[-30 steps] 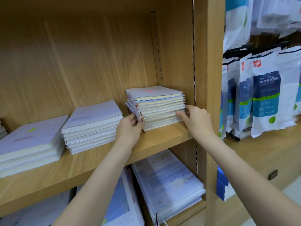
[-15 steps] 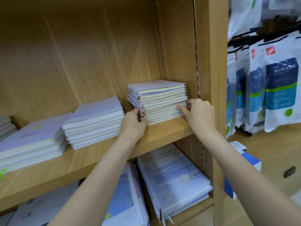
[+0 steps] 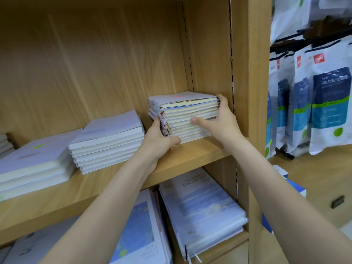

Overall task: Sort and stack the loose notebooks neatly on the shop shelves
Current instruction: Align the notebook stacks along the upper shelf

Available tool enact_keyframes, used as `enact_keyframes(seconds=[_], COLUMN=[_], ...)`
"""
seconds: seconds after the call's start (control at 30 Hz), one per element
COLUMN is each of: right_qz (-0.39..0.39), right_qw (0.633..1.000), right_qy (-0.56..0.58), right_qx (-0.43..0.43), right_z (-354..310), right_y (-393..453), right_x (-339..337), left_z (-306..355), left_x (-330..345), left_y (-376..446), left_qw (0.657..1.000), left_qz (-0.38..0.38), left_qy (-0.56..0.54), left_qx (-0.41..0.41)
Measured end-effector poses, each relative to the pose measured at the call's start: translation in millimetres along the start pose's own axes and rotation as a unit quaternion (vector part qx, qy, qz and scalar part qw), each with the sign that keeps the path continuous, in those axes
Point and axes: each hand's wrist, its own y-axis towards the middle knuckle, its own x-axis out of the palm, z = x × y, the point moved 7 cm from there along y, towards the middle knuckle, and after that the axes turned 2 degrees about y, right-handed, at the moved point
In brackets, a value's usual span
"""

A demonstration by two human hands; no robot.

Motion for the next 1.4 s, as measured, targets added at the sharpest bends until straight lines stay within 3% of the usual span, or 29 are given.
enact_keyframes(seconds=[0.5, 0.73, 1.0, 1.4], right_qz=[0.037, 0.008, 0.029, 0.062], right_qw=[0.995, 0.998, 0.998, 0.993], right_qy=[-0.089, -0.054, -0.053, -0.093], right_qx=[-0.042, -0.020, -0.021, -0.048], right_z=[-10.9, -7.2, -6.5, -12.0], right_y=[-5.2, -4.7, -5.4, -23.9], right_x=[-3.5, -3.1, -6.3, -7.6], left_z=[-0.7, -8.2, -11.4, -10.9], left_x=[-0.6, 0.1, 0.9, -1.1], left_y=[9.0, 18.3, 25.7, 14.8], left_qw=[0.998, 0.997, 0.995, 0.998], left_qz=[0.029, 0.052, 0.039, 0.028], left_qy=[0.059, 0.010, -0.018, -0.023], left_qx=[-0.023, -0.057, -0.096, -0.050])
